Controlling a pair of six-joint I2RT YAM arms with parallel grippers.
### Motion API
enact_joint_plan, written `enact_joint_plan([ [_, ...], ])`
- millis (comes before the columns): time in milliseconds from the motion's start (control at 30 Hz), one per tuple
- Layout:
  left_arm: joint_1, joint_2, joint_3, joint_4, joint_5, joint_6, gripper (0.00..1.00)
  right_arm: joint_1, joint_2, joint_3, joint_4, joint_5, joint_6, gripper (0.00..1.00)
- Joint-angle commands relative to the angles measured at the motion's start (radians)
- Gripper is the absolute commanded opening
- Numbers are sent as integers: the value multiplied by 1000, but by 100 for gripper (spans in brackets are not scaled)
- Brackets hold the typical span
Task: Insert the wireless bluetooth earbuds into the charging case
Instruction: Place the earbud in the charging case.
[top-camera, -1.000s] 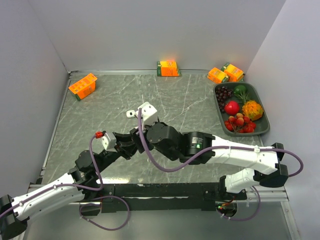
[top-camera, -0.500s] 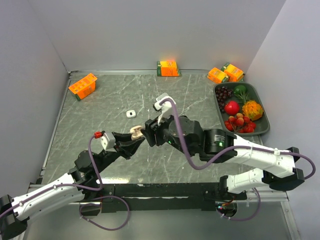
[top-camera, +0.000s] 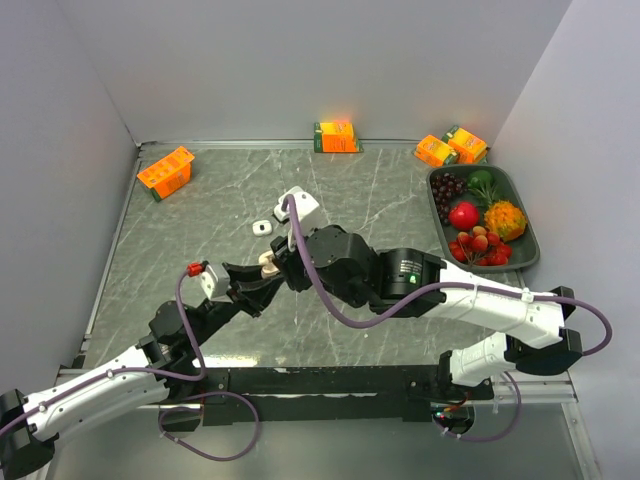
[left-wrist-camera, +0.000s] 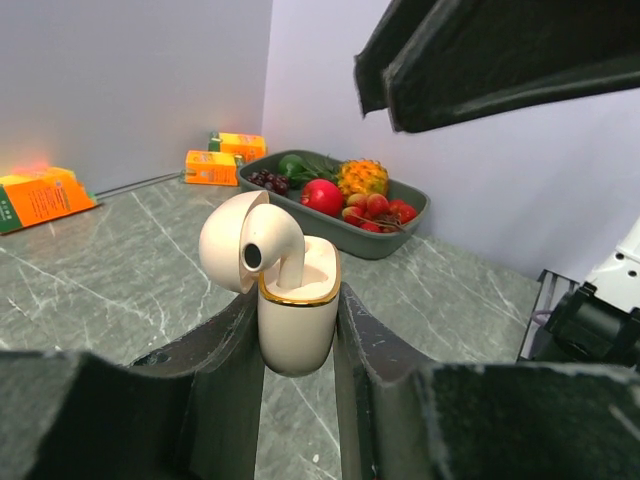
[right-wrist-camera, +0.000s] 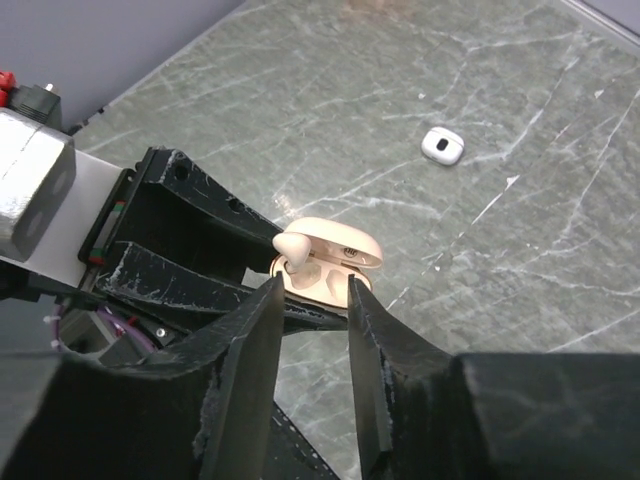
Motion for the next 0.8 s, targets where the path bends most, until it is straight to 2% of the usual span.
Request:
enact_joint_plan([
  [0, -3, 10, 27, 89, -101, 11, 1, -1, 13, 81, -17, 26, -9, 36],
  [167, -1, 52, 65, 124, -167, -87, 1, -32, -27, 65, 21, 23, 12, 36],
  [333, 0, 111, 107, 85, -23, -151, 1, -46, 13, 149, -41, 13, 3, 36],
  [500, 0, 91, 81, 78, 1, -151, 1, -55, 88, 223, -134, -25, -2, 37],
  [633, 0, 69, 79, 60, 14, -139, 1, -70, 93, 216, -128, -89, 8, 49],
  [767, -1, 60, 78, 48, 20, -128, 1, -92, 96, 223, -146, -172, 23, 52],
])
